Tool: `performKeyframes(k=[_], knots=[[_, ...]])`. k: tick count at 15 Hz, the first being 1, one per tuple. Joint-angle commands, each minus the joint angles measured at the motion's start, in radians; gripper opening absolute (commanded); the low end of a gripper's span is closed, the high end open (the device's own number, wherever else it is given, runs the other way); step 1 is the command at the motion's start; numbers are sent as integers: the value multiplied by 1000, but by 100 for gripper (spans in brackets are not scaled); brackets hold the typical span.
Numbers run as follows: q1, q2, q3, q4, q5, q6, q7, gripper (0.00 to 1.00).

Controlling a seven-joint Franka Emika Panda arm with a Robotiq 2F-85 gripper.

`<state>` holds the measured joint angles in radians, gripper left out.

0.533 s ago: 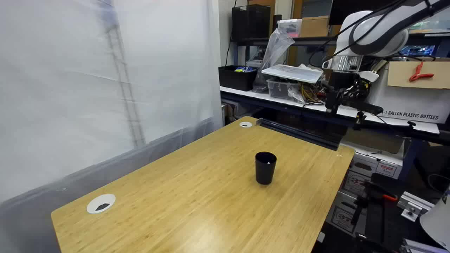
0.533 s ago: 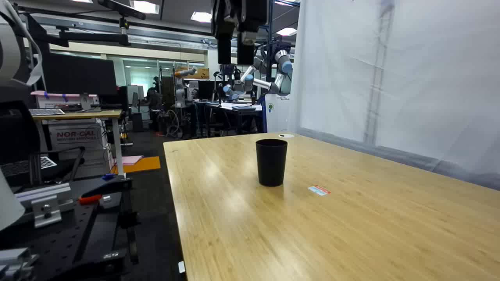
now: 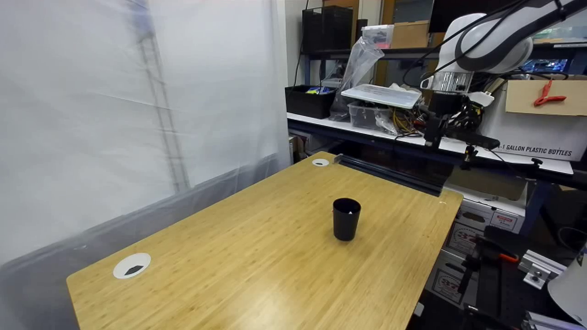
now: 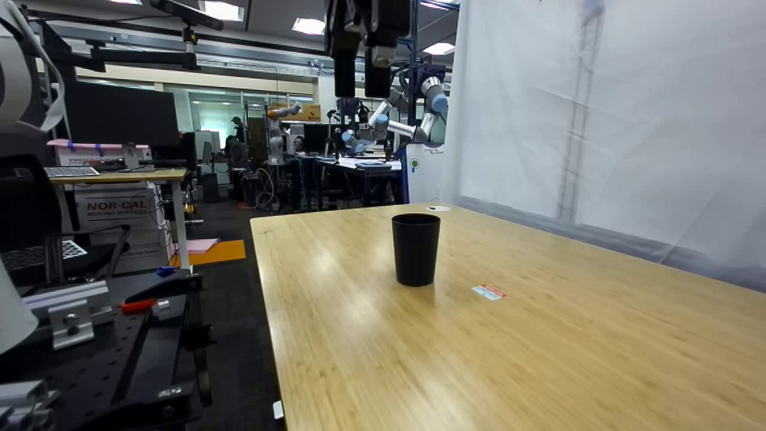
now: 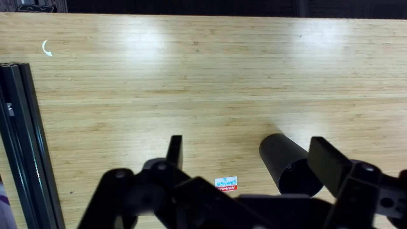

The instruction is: Take the marker out of the black cup and place it on the table

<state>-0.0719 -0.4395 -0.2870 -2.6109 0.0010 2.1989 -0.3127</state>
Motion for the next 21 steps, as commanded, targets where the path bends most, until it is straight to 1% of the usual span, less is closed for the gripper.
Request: performKeyframes(k=[1, 14, 17, 21], knots=[[-20, 2, 20, 1, 11, -2, -8, 100], [-20, 2, 20, 1, 11, -2, -8, 100], [-3, 37, 22, 57, 15, -21, -35, 100], [15, 124, 71, 186, -30, -49, -44, 100]])
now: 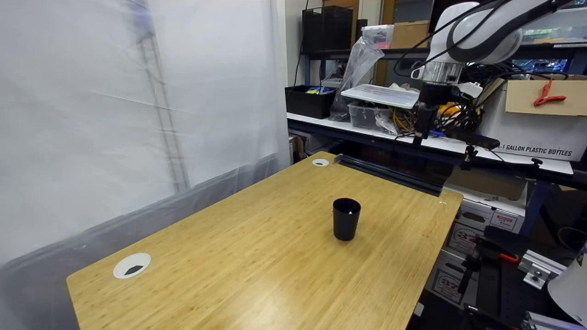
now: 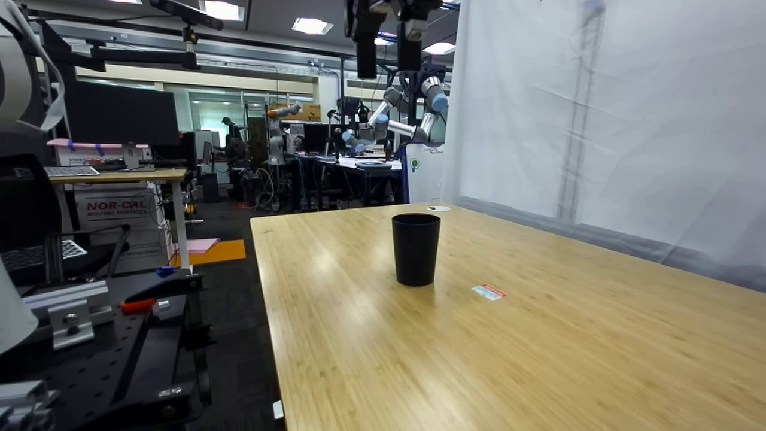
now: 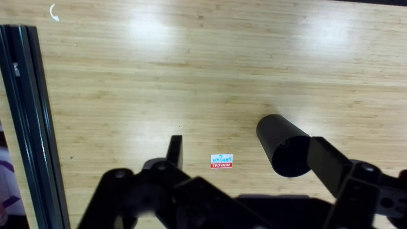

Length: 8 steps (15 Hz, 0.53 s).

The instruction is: Take the marker out of the black cup and place it on the table

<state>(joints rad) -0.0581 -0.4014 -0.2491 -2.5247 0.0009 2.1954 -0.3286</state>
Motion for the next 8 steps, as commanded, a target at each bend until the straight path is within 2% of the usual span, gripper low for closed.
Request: performKeyframes(k=[1, 8], knots=[[4, 111, 45, 126, -42, -48, -32, 100], [16, 342, 139, 263, -151, -38, 16, 100]])
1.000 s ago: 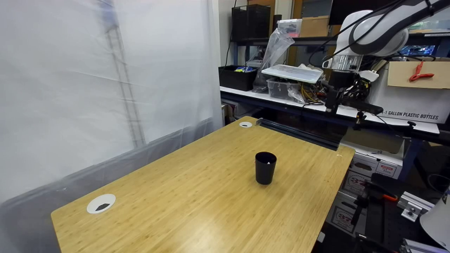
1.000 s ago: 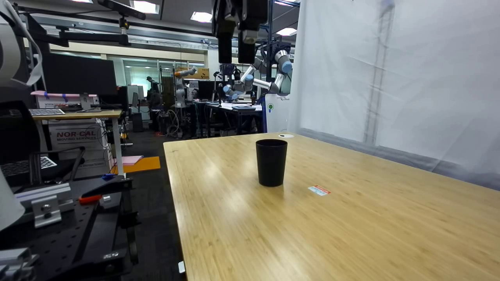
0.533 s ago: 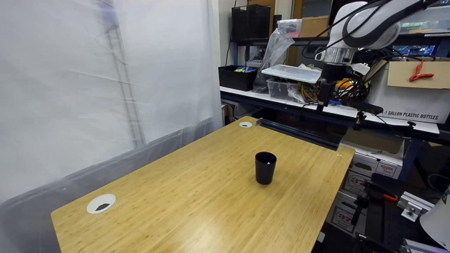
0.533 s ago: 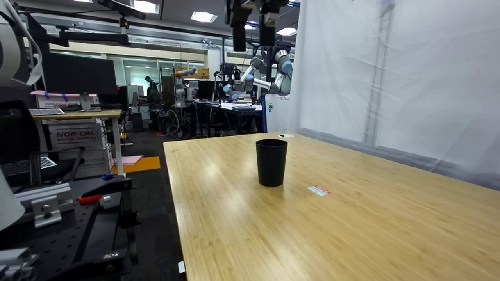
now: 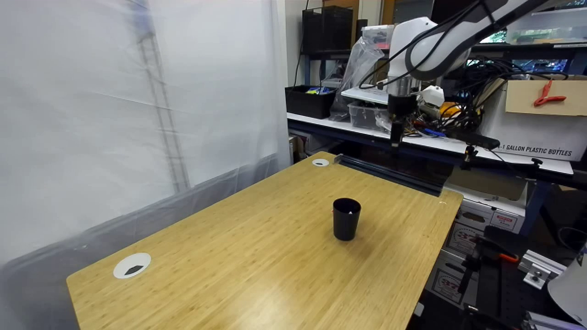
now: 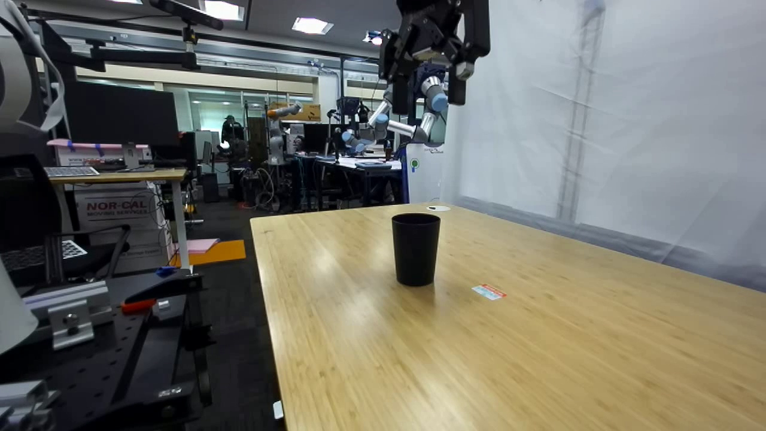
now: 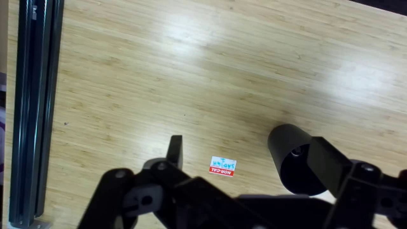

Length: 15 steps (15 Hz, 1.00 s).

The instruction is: Take the marker out of the black cup and place it on the table

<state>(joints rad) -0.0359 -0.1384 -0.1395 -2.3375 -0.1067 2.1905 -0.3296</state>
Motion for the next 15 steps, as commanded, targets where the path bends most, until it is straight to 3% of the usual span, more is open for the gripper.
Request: performKeyframes(k=[1, 15], knots=[[-4, 106, 41, 96, -56, -38, 28, 100], [123, 364, 183, 320, -220, -210, 194, 100]])
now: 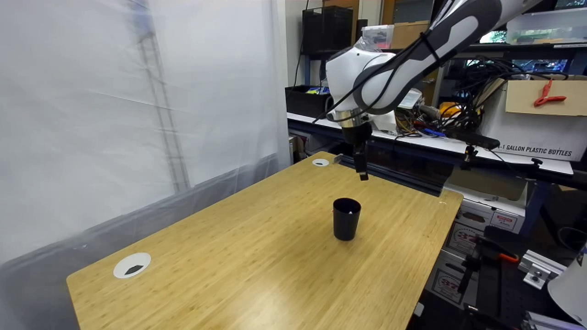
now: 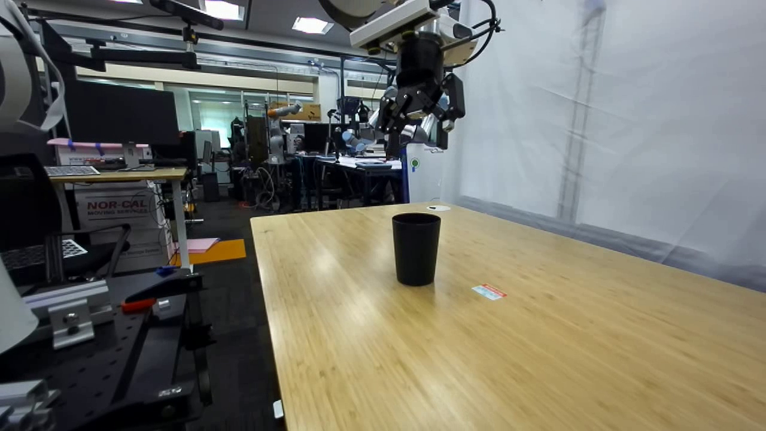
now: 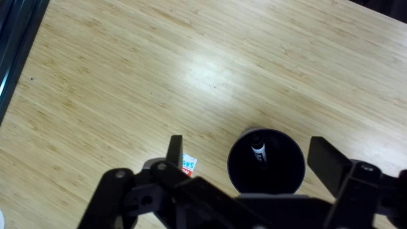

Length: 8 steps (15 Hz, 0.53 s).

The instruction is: Take the marker out of the black cup and place it on the table

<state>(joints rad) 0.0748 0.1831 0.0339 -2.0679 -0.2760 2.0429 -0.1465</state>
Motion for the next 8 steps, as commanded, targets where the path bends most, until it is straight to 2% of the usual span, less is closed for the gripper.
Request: performKeyframes(k=[1, 8], knots=[[18, 52, 12, 52, -66, -71, 5, 100], [49, 112, 24, 49, -150, -90, 1, 100]])
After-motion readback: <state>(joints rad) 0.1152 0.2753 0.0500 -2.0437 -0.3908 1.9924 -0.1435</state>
